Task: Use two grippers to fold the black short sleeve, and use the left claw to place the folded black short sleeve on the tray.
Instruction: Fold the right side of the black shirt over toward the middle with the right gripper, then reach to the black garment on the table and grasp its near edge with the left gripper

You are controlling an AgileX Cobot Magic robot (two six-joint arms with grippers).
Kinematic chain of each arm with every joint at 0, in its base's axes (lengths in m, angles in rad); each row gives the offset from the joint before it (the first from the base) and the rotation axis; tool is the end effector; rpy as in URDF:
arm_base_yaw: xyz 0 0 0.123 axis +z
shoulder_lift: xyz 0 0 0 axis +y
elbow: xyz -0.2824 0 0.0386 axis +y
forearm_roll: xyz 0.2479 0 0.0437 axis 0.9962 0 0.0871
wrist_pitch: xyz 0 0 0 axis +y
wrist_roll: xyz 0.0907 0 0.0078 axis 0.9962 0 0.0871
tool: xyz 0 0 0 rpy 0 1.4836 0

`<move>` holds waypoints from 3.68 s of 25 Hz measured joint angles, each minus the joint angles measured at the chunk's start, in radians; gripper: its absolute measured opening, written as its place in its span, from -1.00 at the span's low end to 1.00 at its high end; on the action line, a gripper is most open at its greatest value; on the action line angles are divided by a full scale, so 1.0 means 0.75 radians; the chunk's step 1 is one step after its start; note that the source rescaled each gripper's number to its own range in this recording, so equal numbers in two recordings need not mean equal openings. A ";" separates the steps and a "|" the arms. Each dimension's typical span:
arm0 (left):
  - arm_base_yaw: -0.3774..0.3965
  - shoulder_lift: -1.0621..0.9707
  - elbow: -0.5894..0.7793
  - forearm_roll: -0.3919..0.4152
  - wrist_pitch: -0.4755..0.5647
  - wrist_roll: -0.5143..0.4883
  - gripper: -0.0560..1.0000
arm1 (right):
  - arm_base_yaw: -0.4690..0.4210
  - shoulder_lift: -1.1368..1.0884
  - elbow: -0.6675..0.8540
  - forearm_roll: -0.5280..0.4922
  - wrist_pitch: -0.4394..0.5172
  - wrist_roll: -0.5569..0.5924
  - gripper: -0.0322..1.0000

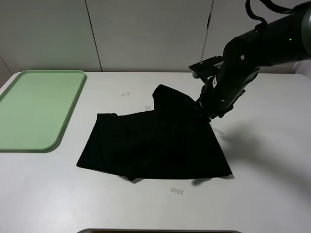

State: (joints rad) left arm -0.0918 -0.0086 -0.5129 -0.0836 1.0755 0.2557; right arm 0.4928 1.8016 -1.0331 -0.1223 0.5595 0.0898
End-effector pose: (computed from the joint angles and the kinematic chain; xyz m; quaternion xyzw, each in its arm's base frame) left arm -0.0090 -0.0059 0.2797 0.1494 0.8375 0.0013 0.5256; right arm 0.3027 0.1558 0.1623 -0.2419 0.9555 0.0083 0.1687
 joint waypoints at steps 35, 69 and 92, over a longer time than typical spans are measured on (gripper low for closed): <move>0.000 0.000 0.000 0.020 0.000 0.000 1.00 | 0.319 0.036 -0.006 0.444 -0.279 -0.149 0.09; 0.000 0.000 0.000 0.021 0.000 0.000 1.00 | -0.032 -1.828 0.155 -0.235 0.619 -0.109 1.00; 0.000 0.000 0.000 0.021 0.000 0.000 1.00 | -0.032 -2.411 0.703 0.080 0.596 0.013 1.00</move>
State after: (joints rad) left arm -0.0918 -0.0086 -0.5129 -0.0677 1.0755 0.2557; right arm 0.4689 -0.0065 -0.5055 -0.0625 1.0064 0.0994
